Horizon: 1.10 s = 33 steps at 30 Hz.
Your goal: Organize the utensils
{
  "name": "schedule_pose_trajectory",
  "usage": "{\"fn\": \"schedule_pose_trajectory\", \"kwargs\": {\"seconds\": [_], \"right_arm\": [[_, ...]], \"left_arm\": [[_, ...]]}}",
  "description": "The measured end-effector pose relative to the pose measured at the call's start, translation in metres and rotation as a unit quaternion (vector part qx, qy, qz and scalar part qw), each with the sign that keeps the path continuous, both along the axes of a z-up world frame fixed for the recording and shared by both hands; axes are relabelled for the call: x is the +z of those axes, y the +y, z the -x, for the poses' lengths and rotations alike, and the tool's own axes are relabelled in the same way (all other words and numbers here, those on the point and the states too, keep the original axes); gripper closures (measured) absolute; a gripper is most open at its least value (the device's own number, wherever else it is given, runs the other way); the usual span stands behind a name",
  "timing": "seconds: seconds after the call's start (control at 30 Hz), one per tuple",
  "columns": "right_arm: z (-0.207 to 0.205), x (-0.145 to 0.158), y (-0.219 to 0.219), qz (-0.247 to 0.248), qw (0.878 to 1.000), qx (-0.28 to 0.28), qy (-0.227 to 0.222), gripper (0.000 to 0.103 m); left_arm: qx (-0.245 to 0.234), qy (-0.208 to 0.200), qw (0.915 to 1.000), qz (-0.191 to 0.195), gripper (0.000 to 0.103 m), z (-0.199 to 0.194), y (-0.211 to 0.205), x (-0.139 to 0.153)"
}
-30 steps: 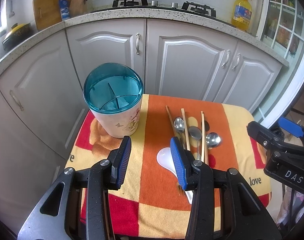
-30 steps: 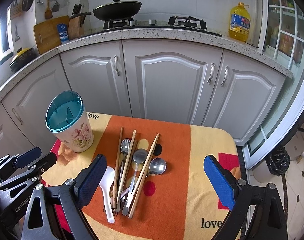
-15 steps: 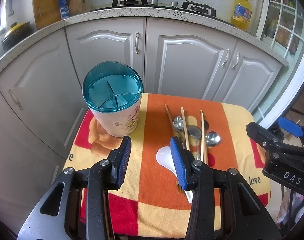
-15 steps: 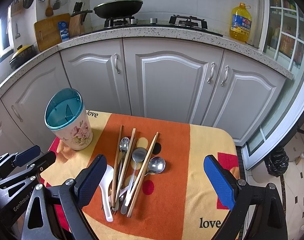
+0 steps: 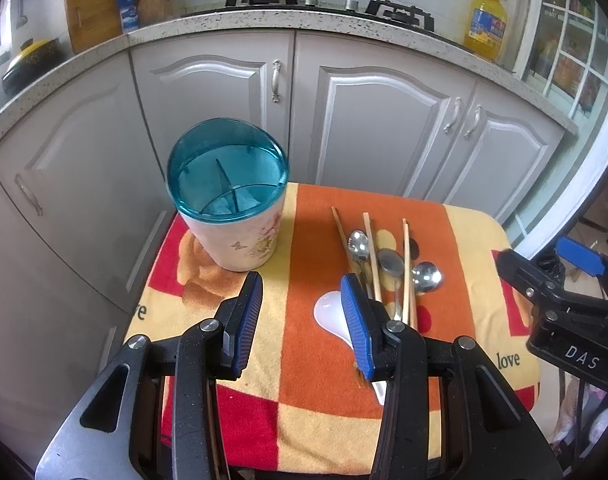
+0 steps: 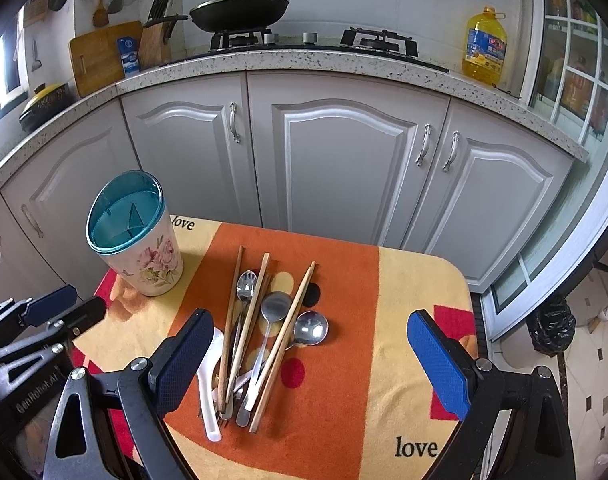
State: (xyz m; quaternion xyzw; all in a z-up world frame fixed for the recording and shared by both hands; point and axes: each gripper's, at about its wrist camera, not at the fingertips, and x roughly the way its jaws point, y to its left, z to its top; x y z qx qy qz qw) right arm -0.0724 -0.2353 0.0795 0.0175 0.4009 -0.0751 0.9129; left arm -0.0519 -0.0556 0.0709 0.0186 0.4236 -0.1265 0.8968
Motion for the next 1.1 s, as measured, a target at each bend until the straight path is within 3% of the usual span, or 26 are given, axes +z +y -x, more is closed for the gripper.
{"fn": "schedule_pose_trajectory", "kwargs": {"seconds": [0.87,1.1], "right_arm": [[-0.016,-0.036,-0.011,-0.025,0.999,0.003,0.046,0.006],[-0.024,-0.058,-0.019,-0.041,0.997,0.010,0.069,0.006]], "left_arm": [[0.010,0.031,0.9994,-0.013,0.063,-0.012,-0.001,-0.025],[0.008,0.074,0.9972,0.008,0.063,-0.021,0.009,-0.046]]}}
